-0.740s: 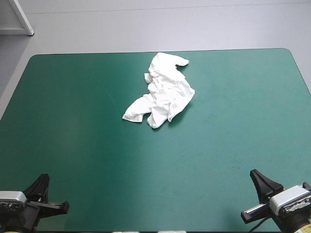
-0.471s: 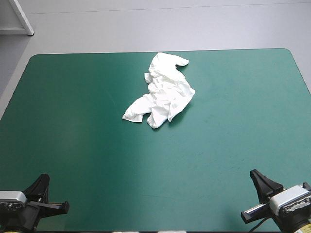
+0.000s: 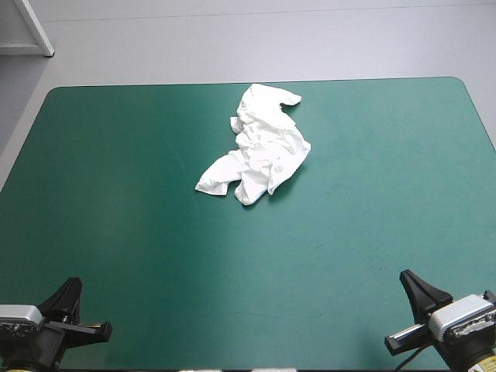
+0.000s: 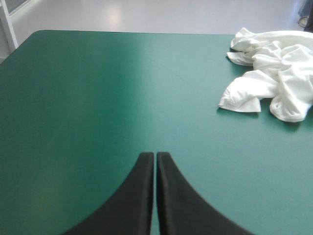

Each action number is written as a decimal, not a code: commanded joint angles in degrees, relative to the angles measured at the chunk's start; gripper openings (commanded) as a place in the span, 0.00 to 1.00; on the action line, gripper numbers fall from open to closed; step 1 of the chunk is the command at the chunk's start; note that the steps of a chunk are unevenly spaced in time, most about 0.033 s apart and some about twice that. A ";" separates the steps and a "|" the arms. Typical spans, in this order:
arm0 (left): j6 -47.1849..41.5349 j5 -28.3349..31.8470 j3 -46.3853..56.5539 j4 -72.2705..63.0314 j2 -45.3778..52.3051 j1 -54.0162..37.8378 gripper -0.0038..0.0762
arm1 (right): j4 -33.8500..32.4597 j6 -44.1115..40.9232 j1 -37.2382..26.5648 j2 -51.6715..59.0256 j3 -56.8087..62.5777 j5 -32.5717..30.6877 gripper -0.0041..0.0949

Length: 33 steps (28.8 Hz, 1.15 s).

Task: Fold the cloth

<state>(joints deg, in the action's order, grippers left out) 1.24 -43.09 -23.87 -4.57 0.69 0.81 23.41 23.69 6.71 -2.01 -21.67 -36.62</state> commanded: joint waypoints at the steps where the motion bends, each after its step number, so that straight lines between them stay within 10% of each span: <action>1: -0.13 4.46 -3.41 -3.88 -4.20 0.03 0.07 | -2.34 -1.58 0.31 -4.83 -3.38 3.79 0.02; 17: 31.16 5.86 -12.57 -34.05 -36.93 0.03 0.35 | -1.94 -0.93 0.31 -25.00 -17.88 9.38 0.06; 33: 47.28 0.51 -33.38 -44.64 -74.89 2.67 0.55 | -2.47 -1.05 0.31 -31.24 -22.28 14.29 0.49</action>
<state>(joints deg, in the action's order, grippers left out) 45.67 -42.97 -52.51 -45.97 -70.56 1.64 20.29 22.43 6.71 -32.55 -41.81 -28.29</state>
